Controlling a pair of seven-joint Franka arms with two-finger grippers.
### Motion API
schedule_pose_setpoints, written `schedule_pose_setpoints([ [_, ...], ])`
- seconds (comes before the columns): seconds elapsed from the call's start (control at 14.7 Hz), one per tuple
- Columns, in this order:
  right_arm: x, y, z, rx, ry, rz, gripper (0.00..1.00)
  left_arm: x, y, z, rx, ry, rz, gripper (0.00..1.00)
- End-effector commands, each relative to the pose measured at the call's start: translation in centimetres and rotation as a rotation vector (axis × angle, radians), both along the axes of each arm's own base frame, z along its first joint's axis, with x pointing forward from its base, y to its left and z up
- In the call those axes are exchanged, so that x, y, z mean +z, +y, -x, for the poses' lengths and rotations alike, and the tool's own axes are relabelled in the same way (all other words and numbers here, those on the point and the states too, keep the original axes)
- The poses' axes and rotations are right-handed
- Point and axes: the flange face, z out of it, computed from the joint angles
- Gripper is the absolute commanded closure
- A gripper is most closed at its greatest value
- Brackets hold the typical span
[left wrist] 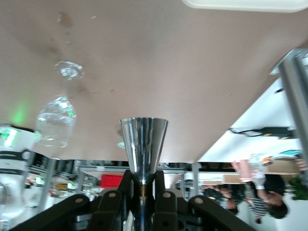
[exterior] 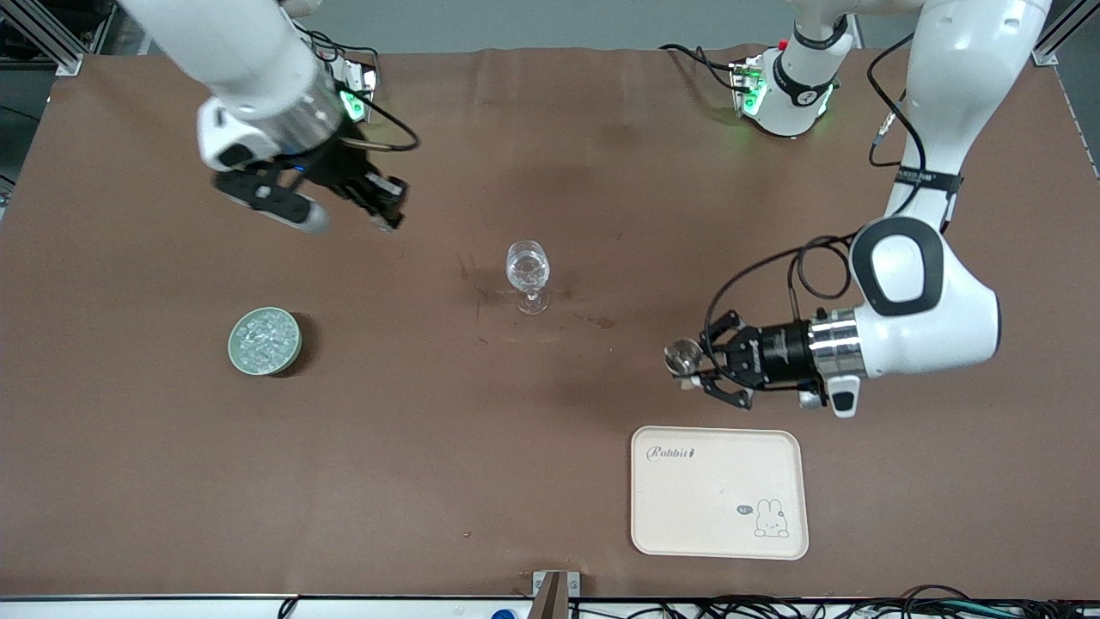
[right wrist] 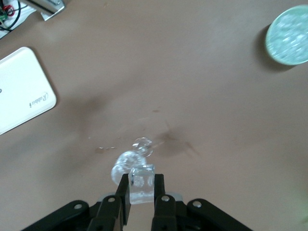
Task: Pour wine and add ice with both arms
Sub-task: 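Move the jigger toward the tray while the right gripper brings ice over the glass, then drop the ice in the glass while the left gripper places the jigger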
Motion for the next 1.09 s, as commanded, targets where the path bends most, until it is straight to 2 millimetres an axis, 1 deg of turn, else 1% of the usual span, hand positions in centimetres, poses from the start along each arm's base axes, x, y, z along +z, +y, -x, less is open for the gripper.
schedule_pose_setpoints([
  [0.0,-3.5,4.3,0.3,-0.010,0.017,0.023,0.96,-4.0,1.4,-4.3,0.043,-0.016,0.047,0.99],
  [0.07,-4.8,6.1,0.7,-0.017,0.007,0.038,0.96,-5.2,2.7,-5.0,0.090,-0.008,0.075,0.99],
  [0.14,-6.3,7.5,0.9,-0.025,0.014,0.052,0.96,-6.3,4.9,-5.8,0.139,-0.019,0.080,0.99],
  [0.2,-8.0,9.0,1.3,-0.008,0.022,0.070,0.96,-7.5,6.0,-6.1,0.161,-0.031,0.090,0.99],
  [0.27,-9.4,10.1,1.7,0.004,0.030,0.082,0.96,-9.0,6.5,-6.5,0.181,-0.049,0.107,0.98],
  [0.34,-10.8,10.7,1.7,0.001,0.045,0.091,0.96,-10.4,6.8,-7.2,0.212,-0.056,0.121,0.98],
  [0.41,-12.0,11.5,1.9,0.015,0.049,0.110,0.96,-11.7,7.0,-7.4,0.233,-0.053,0.117,0.98],
  [0.61,-14.6,13.0,2.2,0.006,0.053,0.129,0.96,-15.2,7.6,-7.5,0.303,-0.057,0.087,0.99],
  [0.68,-15.6,13.5,2.5,0.010,0.044,0.147,0.96,-17.1,7.7,-7.3,0.326,-0.060,0.085,0.99],
  [0.75,-16.7,14.0,2.6,0.010,0.048,0.165,0.96,-18.4,7.8,-7.2,0.345,-0.081,0.090,0.99],
  [0.82,-17.6,14.2,2.7,0.008,0.053,0.179,0.96,-19.3,8.0,-7.2,0.375,-0.096,0.108,0.99],
  [0.89,-17.9,14.4,2.9,0.011,0.056,0.182,0.96,-20.0,7.6,-7.0,0.390,-0.104,0.116,0.99],
  [1.02,-19.2,14.4,3.1,0.018,0.063,0.194,0.96,-21.3,7.6,-6.8,0.397,-0.119,0.115,0.99],
])
